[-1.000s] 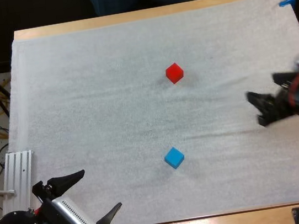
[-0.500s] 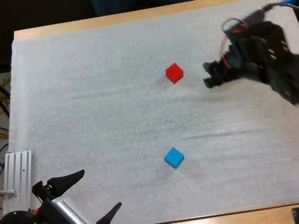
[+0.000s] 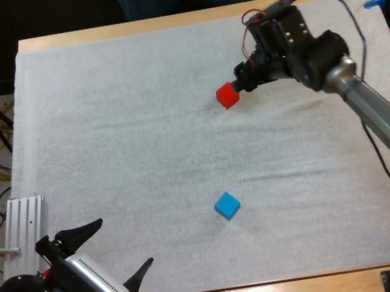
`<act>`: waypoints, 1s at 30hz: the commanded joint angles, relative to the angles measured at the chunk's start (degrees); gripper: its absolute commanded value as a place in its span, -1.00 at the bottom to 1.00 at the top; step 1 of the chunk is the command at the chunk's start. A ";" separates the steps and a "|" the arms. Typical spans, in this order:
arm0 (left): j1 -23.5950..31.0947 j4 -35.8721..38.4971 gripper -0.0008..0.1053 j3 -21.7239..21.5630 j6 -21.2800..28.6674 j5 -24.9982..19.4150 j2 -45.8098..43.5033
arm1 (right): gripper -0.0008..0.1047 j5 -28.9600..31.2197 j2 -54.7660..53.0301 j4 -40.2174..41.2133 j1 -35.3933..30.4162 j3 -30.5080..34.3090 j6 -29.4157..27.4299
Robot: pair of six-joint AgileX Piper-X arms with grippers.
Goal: Stack red cube on blue cube
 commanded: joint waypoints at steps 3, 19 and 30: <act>-0.25 -0.16 0.65 -0.36 -0.67 -1.23 0.14 | 0.31 -0.45 3.19 -0.33 -0.01 -2.59 -1.32; -0.25 -1.22 0.65 -0.14 -0.67 -1.02 1.87 | 0.31 -1.34 15.97 -1.54 2.28 -6.01 -1.35; -0.25 -1.23 0.65 -0.14 -0.67 -0.86 2.66 | 0.31 -1.11 20.10 -5.05 1.90 -6.63 0.21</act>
